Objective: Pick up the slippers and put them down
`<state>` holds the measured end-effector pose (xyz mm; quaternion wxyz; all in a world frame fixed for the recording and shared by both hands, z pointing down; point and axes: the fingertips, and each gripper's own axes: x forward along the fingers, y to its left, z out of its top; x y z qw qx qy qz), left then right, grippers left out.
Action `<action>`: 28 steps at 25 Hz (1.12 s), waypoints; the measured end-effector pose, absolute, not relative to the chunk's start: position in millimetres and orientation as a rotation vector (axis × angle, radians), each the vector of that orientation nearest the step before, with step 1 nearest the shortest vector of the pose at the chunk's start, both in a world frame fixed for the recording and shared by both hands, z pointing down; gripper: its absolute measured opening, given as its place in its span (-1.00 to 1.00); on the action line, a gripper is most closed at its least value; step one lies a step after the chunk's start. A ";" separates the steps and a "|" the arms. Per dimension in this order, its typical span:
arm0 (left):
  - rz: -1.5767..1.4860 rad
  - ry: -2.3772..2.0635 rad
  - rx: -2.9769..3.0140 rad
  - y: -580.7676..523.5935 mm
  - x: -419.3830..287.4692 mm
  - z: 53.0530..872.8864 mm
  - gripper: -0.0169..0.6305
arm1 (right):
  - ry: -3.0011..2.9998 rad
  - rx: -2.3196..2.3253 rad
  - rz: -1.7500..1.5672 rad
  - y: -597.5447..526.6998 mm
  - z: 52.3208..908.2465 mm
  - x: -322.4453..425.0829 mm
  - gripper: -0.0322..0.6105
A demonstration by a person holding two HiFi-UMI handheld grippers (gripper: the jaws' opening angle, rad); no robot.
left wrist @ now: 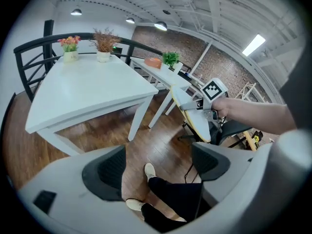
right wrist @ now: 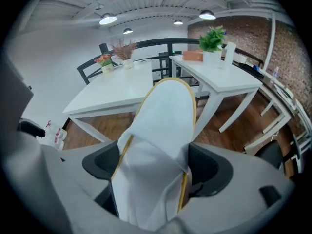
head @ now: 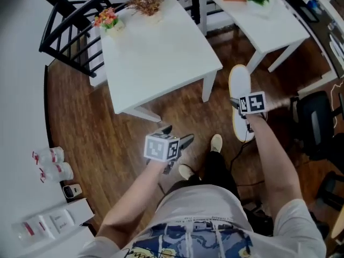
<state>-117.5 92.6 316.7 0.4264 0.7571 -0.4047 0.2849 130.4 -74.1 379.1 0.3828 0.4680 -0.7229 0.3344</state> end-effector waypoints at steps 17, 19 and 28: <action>0.899 -0.777 1.842 -45.9 87.4 652.5 0.36 | -1.776 1.007 0.888 -148.3 801.4 234.3 0.48; 0.901 -0.779 1.813 -49.6 83.2 715.8 0.36 | -1.788 0.968 0.930 -144.9 877.6 224.3 0.48; 0.948 -0.743 1.804 -63.4 78.9 941.7 0.36 | -1.742 0.929 0.905 -135.1 1147.4 238.5 0.48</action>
